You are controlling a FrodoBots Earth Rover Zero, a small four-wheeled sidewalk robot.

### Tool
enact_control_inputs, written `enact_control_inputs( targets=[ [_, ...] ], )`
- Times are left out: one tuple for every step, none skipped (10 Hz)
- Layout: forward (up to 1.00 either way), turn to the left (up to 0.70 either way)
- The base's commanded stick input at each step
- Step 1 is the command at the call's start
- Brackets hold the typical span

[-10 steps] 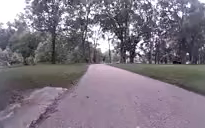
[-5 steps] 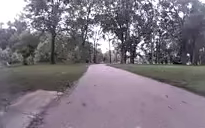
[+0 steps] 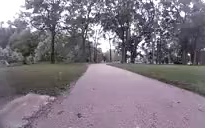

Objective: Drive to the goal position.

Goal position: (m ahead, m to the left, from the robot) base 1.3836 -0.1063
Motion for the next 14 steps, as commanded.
enact_control_inputs(
  targets=[
    [0.7, 0.0],
    [0.7, 0.0],
    [0.7, 0.0],
    [0.7, 0.0],
    [0.7, 0.0],
    [0.7, 0.0],
    [0.7, 0.0],
    [0.7, 0.0],
    [0.7, 0.0],
    [0.7, 0.0],
    [0.7, 0.0],
    [0.7, 0.0],
    [0.7, 0.0],
    [0.7, 0.0]
  ],
)
